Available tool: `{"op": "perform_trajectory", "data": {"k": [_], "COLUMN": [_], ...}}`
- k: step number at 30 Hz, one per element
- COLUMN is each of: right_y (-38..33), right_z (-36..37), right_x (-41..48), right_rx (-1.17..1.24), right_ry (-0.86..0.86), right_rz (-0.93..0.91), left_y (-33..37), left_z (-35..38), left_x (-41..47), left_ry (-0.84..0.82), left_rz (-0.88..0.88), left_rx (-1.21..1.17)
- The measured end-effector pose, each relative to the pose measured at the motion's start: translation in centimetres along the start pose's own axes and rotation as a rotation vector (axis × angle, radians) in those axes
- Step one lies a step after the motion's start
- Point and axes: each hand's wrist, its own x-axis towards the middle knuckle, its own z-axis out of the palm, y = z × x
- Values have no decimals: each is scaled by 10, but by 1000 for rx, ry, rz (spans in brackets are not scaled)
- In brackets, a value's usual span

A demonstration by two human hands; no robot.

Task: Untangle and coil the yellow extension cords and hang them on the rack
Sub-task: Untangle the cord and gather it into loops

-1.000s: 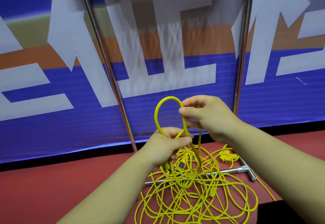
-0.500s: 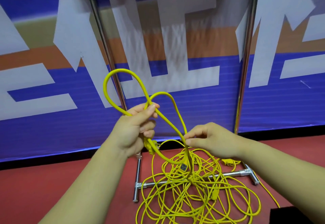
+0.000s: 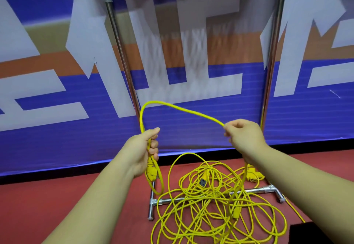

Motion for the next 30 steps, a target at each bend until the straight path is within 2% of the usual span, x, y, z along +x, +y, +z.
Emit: {"op": "perform_trajectory", "data": {"k": [3, 11, 18, 22, 26, 30], "right_y": [15, 17, 22, 17, 5, -10], "right_z": [5, 23, 20, 17, 15, 8], "right_x": [2, -9, -16, -20, -30, -36], "right_rx": [-418, -927, -940, -907, -923, -903], "right_ry": [-87, -332, -473, -505, -711, -843], "right_rz": [-66, -349, -325, -375, -435, -591], "left_y": [4, 17, 13, 12, 13, 2], "left_z": [-3, -4, -4, -2, 4, 7], "left_x": [-4, -17, -14, -14, -19, -18], "left_ry": [-53, -99, 55, -37, -133, -131], "left_rz": [-26, 4, 21, 84, 137, 266], "left_rx": [-136, -280, -225, -226, -244, 65]}}
